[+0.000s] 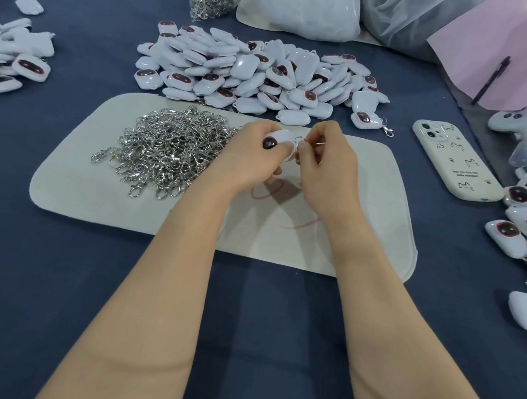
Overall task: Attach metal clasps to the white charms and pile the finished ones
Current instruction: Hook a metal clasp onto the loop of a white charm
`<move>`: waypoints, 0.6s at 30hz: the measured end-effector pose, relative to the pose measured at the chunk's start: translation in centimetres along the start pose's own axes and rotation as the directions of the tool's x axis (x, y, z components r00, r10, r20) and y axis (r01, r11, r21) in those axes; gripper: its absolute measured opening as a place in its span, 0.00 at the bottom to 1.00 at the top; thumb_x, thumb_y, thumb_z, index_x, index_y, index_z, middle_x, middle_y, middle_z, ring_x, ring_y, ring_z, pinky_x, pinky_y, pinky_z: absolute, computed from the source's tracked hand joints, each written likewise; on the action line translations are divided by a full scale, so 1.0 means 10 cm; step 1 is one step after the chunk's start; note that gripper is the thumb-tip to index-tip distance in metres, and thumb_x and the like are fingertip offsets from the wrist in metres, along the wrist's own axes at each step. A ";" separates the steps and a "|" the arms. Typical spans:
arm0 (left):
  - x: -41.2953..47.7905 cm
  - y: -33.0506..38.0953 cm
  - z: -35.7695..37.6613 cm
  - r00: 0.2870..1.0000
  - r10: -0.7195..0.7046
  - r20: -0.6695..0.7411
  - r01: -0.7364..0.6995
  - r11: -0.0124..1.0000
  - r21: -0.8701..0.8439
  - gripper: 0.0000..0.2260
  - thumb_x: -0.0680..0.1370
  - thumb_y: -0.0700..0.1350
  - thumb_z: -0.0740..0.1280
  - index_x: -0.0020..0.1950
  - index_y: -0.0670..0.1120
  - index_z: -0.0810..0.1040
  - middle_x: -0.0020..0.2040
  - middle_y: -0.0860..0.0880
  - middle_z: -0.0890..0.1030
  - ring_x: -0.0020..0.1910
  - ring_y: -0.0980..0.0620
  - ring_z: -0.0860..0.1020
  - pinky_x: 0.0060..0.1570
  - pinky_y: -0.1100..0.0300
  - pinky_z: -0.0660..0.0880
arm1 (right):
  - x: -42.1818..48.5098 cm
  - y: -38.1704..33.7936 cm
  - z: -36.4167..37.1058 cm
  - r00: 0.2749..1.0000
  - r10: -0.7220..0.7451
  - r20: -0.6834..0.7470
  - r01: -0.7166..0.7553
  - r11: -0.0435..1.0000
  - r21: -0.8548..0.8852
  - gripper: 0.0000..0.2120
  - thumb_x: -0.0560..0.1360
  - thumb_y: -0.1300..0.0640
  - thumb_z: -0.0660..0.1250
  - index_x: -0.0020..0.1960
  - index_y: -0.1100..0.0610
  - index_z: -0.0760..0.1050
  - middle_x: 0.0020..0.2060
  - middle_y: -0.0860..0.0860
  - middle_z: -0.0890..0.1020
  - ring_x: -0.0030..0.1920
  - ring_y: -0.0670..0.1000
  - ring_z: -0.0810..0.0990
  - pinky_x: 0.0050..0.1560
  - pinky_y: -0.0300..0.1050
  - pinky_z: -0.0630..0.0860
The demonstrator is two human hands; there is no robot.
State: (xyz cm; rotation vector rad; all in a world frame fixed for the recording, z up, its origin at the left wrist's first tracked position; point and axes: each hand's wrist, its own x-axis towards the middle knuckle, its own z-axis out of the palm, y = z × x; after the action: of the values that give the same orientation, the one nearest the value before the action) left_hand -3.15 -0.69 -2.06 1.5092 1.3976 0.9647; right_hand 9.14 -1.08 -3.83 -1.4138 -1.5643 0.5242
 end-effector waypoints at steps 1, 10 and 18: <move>0.00 0.00 0.00 1.000 -0.001 -0.004 0.001 1.000 -0.002 0.02 0.78 0.43 0.64 0.49 0.49 0.74 0.38 0.53 0.77 0.25 0.63 0.76 0.30 0.66 0.75 | 0.00 0.00 0.00 1.000 0.003 -0.003 -0.003 1.000 0.002 0.05 0.76 0.65 0.60 0.45 0.57 0.67 0.40 0.58 0.79 0.41 0.57 0.77 0.42 0.53 0.75; 0.01 -0.02 -0.01 0.999 0.010 -0.050 -0.011 1.000 -0.024 0.08 0.78 0.40 0.64 0.56 0.47 0.77 0.38 0.53 0.76 0.23 0.62 0.75 0.30 0.67 0.75 | -0.01 -0.01 0.01 0.998 -0.020 0.061 0.020 1.000 -0.013 0.05 0.76 0.66 0.61 0.45 0.58 0.67 0.41 0.59 0.80 0.44 0.58 0.77 0.46 0.49 0.73; -0.01 -0.02 0.00 0.997 0.039 -0.069 -0.039 0.999 -0.006 0.09 0.78 0.39 0.64 0.58 0.44 0.77 0.38 0.53 0.75 0.29 0.57 0.75 0.28 0.70 0.72 | -0.02 -0.03 0.01 0.992 -0.036 0.122 0.041 0.998 -0.039 0.06 0.76 0.67 0.60 0.44 0.58 0.67 0.42 0.60 0.80 0.45 0.59 0.78 0.48 0.53 0.73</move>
State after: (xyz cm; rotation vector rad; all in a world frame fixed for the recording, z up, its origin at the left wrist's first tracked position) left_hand -3.28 -0.73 -2.27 1.5157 1.4160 1.0537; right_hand 8.87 -1.27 -3.73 -1.4021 -1.7047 0.5667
